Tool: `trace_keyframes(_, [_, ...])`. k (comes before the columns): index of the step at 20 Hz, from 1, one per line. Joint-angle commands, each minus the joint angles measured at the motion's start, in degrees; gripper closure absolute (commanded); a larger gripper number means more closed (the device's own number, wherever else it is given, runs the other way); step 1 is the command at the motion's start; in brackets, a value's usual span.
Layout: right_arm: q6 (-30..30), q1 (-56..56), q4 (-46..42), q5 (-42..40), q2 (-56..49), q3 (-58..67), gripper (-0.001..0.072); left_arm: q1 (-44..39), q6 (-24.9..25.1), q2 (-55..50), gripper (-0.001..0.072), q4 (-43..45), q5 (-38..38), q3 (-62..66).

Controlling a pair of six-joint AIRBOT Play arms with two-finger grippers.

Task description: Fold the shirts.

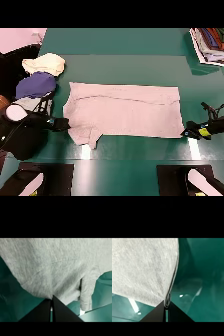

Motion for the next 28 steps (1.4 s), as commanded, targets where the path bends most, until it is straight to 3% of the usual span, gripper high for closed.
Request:
trace_keyframes(1, [1.5, 1.9, -5.2, 5.2, 8.9, 3.5, 0.0698, 0.0, -1.7, 7.0, 0.0687, 3.2, -8.8, 2.3])
trace_keyframes(5, [2.3, 3.7, -3.1, 2.8, 9.8, 10.3, 0.0699, 0.0, 0.0, 2.3, 0.0687, 3.2, -4.1, 10.1])
trace_keyframes(10, [4.5, 10.8, -2.7, -4.0, -5.3, 21.0, 0.0699, 0.0, 3.5, -14.1, 0.0686, 3.2, 6.5, 18.5])
trace_keyframes(15, [4.9, 14.9, 0.6, -7.6, -20.6, 32.5, 0.0699, 0.0, 7.3, -31.6, 0.0685, 3.2, 12.4, 29.6])
trace_keyframes(22, [4.9, 15.8, 8.0, -8.3, -34.2, 44.6, 0.0695, 0.0, 7.9, -39.0, 0.0684, 3.1, 19.7, 34.6])
trace_keyframes(23, [4.9, 15.8, 8.7, -8.2, -35.3, 45.5, 0.0601, 0.0, 7.8, -39.0, 0.0682, 2.8, 19.4, 34.7])
trace_keyframes(24, [4.9, 15.8, 9.6, -8.2, -35.9, 46.0, 0.0359, 0.0, 7.8, -39.0, 0.0544, 2.2, 18.8, 34.8])
trace_keyframes(25, [4.9, 15.7, 10.4, -8.3, -36.2, 46.0, 0.0292, 0.0, 7.2, -39.0, 0.0254, 1.6, 18.4, 34.9])
trace_keyframes(26, [4.9, 15.5, 10.5, -8.2, -36.1, 46.0, 0.0292, 0.0, 6.3, -39.0, 0.0145, 1.0, 17.9, 35.3])
trace_keyframes(28, [4.2, 14.0, 10.5, -6.3, -35.6, 45.6, 0.0272, 0.0, 6.5, -39.0, 0.0147, 1.1, 13.7, 37.9])
